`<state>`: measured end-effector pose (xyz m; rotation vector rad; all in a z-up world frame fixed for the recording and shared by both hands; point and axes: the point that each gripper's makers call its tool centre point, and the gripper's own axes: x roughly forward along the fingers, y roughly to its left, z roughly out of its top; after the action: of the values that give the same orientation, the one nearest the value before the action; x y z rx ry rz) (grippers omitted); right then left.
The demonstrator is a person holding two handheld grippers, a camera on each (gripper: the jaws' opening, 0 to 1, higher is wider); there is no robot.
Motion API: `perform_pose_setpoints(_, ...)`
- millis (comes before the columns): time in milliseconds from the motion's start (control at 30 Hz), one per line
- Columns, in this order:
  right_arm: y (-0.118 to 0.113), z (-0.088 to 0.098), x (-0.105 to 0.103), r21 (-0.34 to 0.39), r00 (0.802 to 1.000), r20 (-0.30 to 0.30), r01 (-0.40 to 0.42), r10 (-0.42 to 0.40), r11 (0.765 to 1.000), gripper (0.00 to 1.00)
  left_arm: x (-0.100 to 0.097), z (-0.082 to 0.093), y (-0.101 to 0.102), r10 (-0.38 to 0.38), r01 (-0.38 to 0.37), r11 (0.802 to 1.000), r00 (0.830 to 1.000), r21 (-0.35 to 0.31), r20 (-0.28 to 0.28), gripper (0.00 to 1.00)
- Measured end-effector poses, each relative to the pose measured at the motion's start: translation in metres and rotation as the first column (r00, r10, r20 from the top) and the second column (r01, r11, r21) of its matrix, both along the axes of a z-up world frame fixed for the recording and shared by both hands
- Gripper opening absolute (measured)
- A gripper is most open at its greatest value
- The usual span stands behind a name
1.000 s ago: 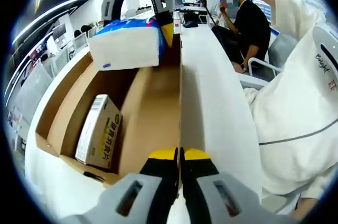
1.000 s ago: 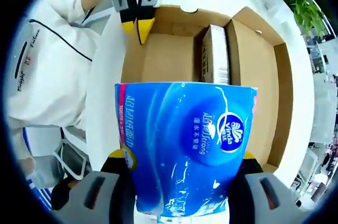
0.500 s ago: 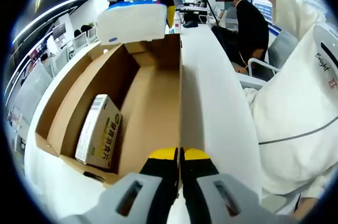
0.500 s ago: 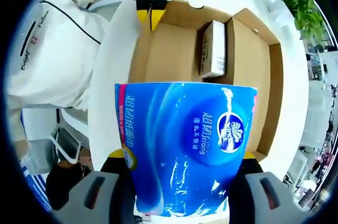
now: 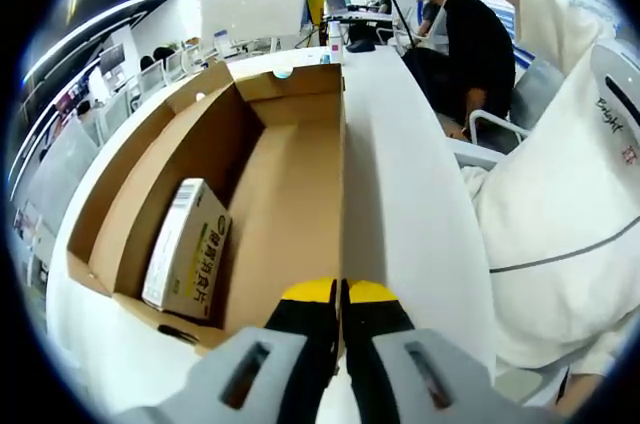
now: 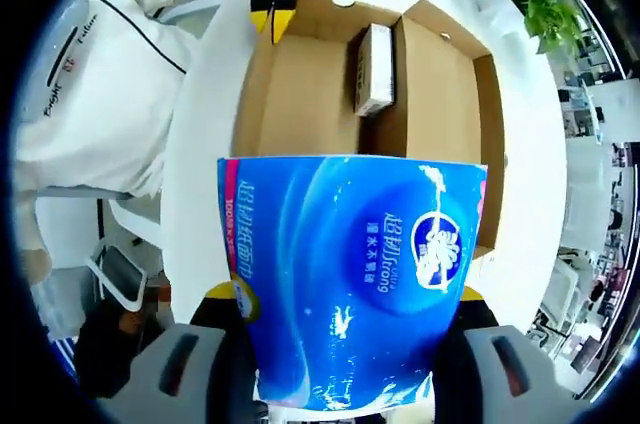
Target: Operate the shoe box by opening the lid, removing the specified soft item, and placing it in the target area until the item is outside and the box remains undamaged.
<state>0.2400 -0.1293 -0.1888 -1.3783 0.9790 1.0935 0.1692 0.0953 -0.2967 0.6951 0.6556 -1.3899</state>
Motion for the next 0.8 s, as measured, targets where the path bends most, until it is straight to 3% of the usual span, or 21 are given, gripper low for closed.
perform_pose_setpoints(167,-0.005,0.004,-0.002,0.024,1.000,-0.017,0.020,-0.020,1.000,0.69,0.000,0.000,0.000,0.003,-0.003,1.000,1.000,-0.004,0.003,0.01)
perform_pose_setpoints(500,-0.042,-0.016,0.001,-0.043,1.000,-0.021,0.023,-0.024,0.999,0.69,0.000,0.001,0.001,0.002,-0.002,1.000,1.000,-0.005,0.004,0.01)
perform_pose_setpoints(800,-0.071,-0.032,0.005,-0.029,0.997,-0.030,0.069,-0.070,0.997,0.69,0.000,0.001,0.001,0.002,-0.002,1.000,1.000,-0.004,0.002,0.01)
